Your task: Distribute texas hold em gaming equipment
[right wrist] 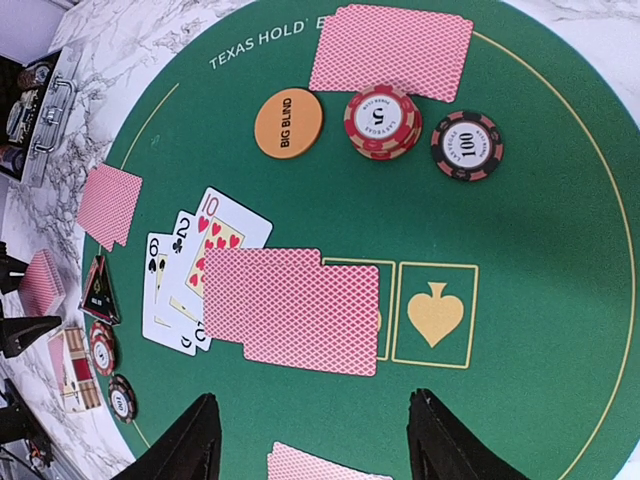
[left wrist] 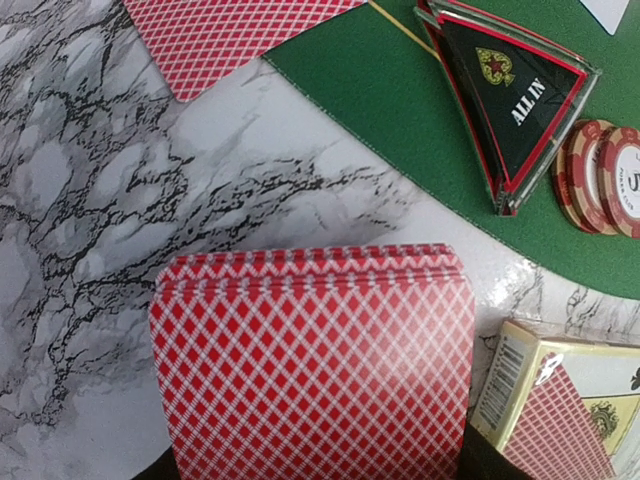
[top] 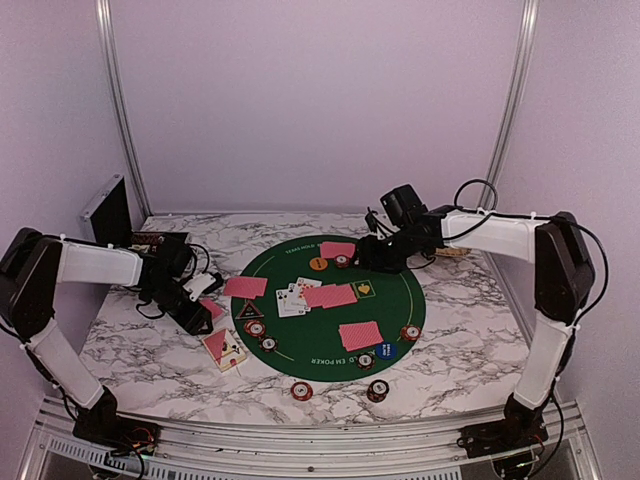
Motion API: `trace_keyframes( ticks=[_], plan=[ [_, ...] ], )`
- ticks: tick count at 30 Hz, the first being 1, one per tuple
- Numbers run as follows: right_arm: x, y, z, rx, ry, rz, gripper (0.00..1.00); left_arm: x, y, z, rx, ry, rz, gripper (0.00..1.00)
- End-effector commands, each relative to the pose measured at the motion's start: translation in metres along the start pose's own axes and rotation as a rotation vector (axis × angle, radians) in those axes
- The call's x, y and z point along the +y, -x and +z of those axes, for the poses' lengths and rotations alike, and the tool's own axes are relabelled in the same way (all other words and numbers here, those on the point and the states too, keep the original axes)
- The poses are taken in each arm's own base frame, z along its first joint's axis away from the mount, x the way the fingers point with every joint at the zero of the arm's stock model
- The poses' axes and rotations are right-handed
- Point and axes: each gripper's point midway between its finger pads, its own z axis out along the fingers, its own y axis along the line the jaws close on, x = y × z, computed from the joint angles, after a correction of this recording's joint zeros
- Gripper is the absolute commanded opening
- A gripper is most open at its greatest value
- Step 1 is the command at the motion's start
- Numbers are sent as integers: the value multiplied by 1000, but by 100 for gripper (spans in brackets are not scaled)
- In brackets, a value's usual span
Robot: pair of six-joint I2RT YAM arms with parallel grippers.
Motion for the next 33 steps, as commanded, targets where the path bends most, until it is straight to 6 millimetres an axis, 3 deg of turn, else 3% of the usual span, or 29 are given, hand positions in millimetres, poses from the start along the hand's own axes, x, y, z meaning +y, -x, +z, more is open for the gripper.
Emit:
trace_keyframes(
  ticks=[1,4,18,21,30,33],
  plan=[
    [5,14,-18,-59,-1,1,63,-13,-6,5,17,-58,-5,21],
    [4,15,-21,-65,-7,1,64,-15,-7,4,18,-65,1,36],
    [8,23,-34,-92,-11,-7,67,-13,-14,3,39,-44,15,74],
    [8,23,-35,-95,-10,-7,68,-11,-16,5,50,-36,16,87],
    [12,27,-42,-112,-5,-12,71,-6,-7,-2,25,-8,16,88],
    [9,33,-48,-133,-23,-13,78,-3,2,-12,3,10,25,89]
  ],
)
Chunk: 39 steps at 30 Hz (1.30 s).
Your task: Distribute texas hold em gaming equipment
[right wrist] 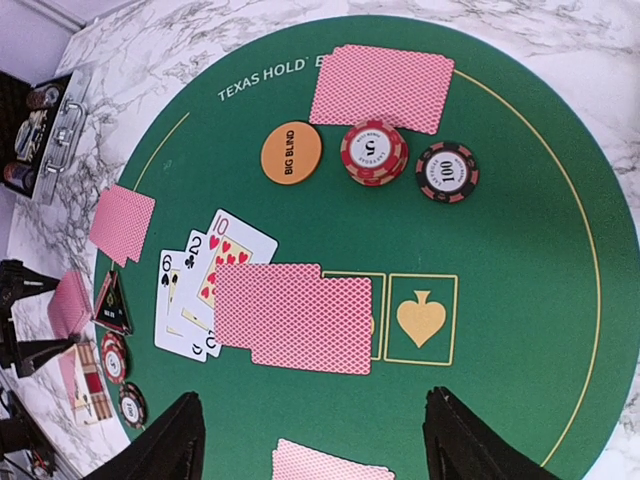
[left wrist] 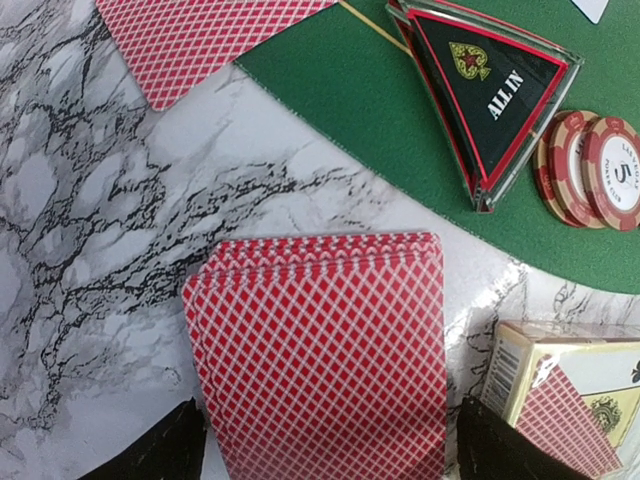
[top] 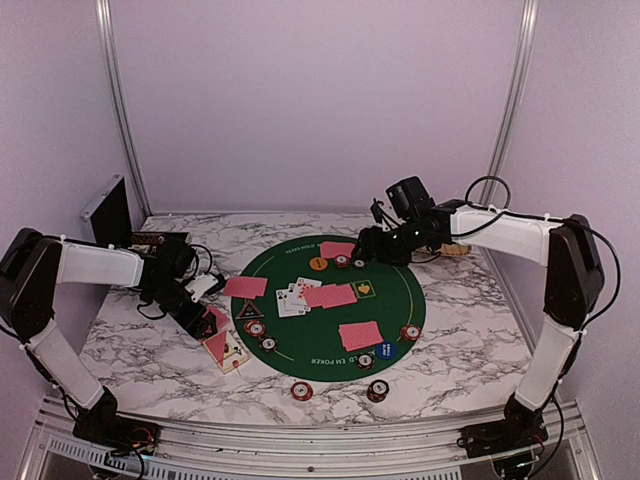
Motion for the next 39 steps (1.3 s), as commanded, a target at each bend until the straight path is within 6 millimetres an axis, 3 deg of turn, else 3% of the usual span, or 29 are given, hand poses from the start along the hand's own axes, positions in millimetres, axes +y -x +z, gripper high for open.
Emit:
trace_keyframes(
  ticks=[1,2,3,9,14,17,21,24,30,35,39],
  plan=[
    [2,22,-26,-78,-17,-7,83,5,6,-17,-3,33,4,90],
    [0,24,-28,-87,-27,-9,95,8,11,-22,-17,44,6,93],
    [-3,26,-30,-97,-39,-11,98,11,15,-27,-30,54,5,98],
    [-31,34,-50,-175,-136,-14,99,37,46,-58,-144,130,-32,99],
    [-87,38,-79,-300,-264,48,99,79,69,-82,-309,242,-147,99],
    [-130,35,-106,-403,-353,123,99,110,74,-87,-402,315,-220,99],
    [-203,17,-142,-534,-577,264,99,138,65,-76,-471,360,-313,99],
    [-233,3,-163,-688,-734,223,99,149,59,-69,-514,381,-355,99],
    [-270,-26,-176,-770,-943,208,99,157,45,-66,-631,431,-417,99],
    [-278,-25,-196,-875,-1019,189,99,169,40,-75,-688,513,-468,99],
    [-280,-32,-203,-962,-1017,152,99,166,38,-88,-757,543,-456,99]
  ],
)
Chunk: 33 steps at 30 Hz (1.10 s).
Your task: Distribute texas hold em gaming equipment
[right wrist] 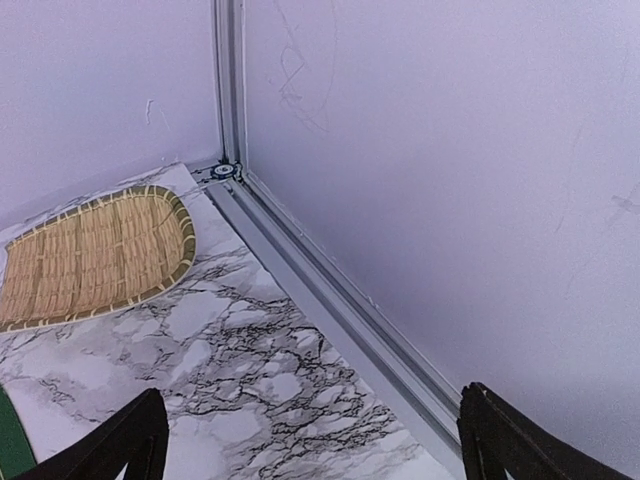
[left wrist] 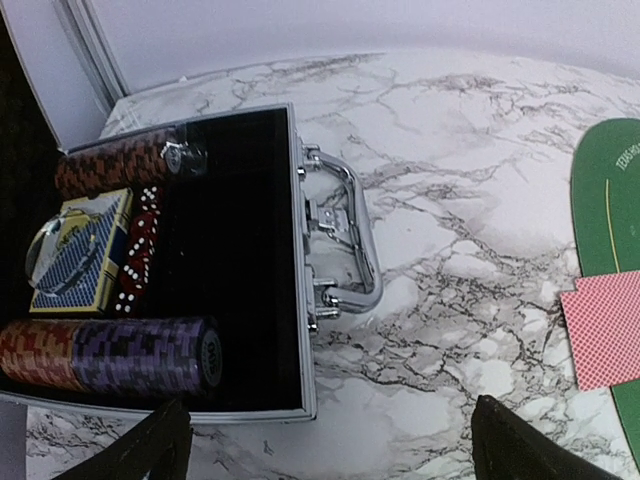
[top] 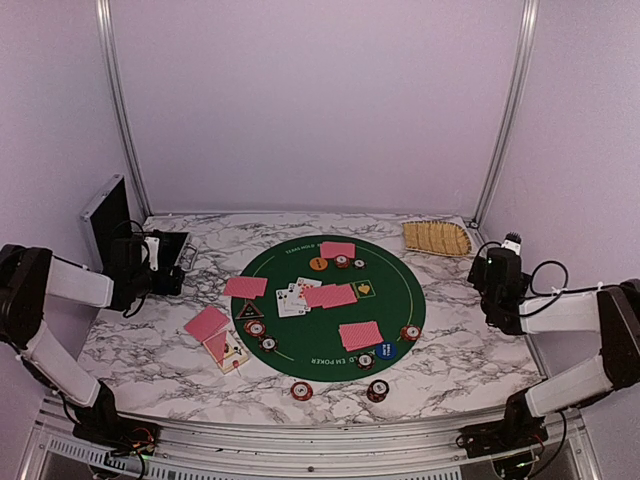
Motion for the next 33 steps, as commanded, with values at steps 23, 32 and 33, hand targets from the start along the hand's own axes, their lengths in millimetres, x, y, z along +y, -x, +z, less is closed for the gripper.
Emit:
trace_keyframes(
  ticks=[23,32,33],
  plan=[
    [32,14,-18,-370,331,-99,99,40,29,-45,-424,173,-98,99],
    [27,11,3,-309,343,-64,99,46,30,-49,-451,205,-108,99],
    [27,11,3,-311,343,-65,99,46,30,-50,-451,205,-108,99]
  ],
)
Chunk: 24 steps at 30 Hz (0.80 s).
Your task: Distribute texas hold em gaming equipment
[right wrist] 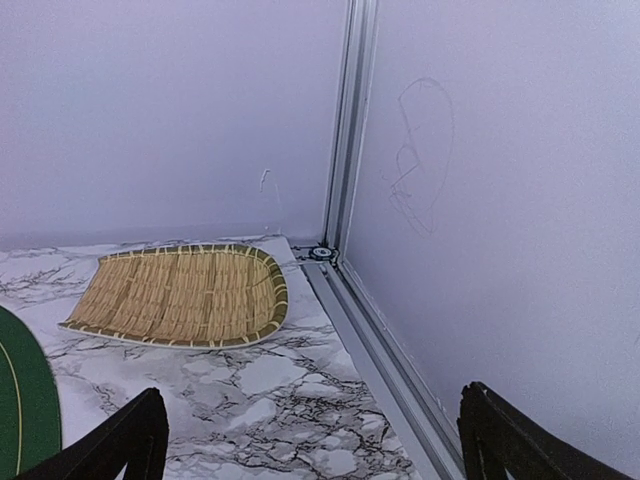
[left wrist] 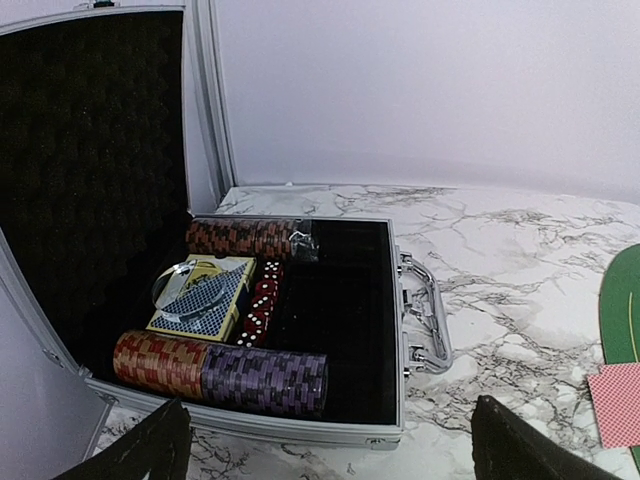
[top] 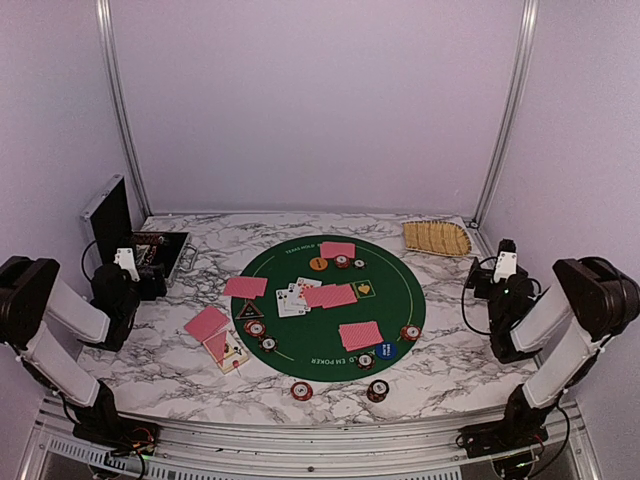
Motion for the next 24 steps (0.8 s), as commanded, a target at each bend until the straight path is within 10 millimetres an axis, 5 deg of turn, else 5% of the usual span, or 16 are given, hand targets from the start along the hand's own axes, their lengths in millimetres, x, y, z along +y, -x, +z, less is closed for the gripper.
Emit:
trace_keyframes(
  ticks=[1,24],
  plan=[
    [3,3,4,0,32,26,99,5,17,1,-66,23,-18,99],
    [2,5,2,-11,28,23,99,5,18,-1,-73,23,-18,99]
  ],
)
